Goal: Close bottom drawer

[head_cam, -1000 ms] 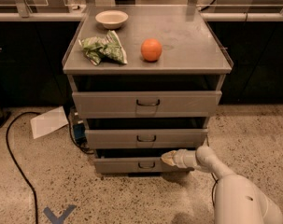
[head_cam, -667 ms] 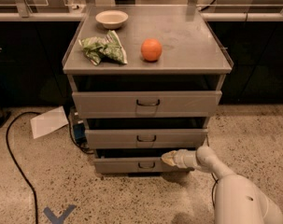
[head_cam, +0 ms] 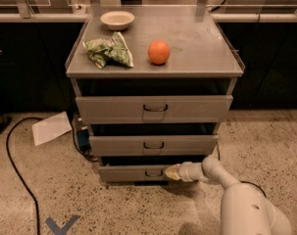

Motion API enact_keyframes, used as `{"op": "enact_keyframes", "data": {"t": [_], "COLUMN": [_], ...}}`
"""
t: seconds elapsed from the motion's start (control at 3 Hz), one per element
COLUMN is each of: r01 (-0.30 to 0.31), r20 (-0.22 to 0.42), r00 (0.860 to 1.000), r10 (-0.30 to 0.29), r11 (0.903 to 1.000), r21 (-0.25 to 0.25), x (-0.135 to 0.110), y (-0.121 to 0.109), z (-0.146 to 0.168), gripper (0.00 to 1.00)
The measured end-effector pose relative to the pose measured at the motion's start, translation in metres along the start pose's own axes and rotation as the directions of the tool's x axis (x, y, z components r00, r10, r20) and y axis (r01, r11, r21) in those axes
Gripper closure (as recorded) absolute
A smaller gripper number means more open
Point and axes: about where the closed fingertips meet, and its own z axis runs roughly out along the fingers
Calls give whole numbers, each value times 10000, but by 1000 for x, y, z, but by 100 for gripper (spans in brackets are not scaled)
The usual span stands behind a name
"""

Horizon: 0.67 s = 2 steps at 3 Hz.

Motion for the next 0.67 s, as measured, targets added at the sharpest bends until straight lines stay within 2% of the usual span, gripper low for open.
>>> {"op": "enact_keyframes", "data": {"t": [0.33,0.67], "r01": [17,223], "r20": [-131,-217], "r00": [9999,9995], "r10": [-18,-217], "r11": [10000,9993], "r21": [-63,297], "x": [7,5], "y": [1,-21], "z": [6,7], "gripper": [100,100]}}
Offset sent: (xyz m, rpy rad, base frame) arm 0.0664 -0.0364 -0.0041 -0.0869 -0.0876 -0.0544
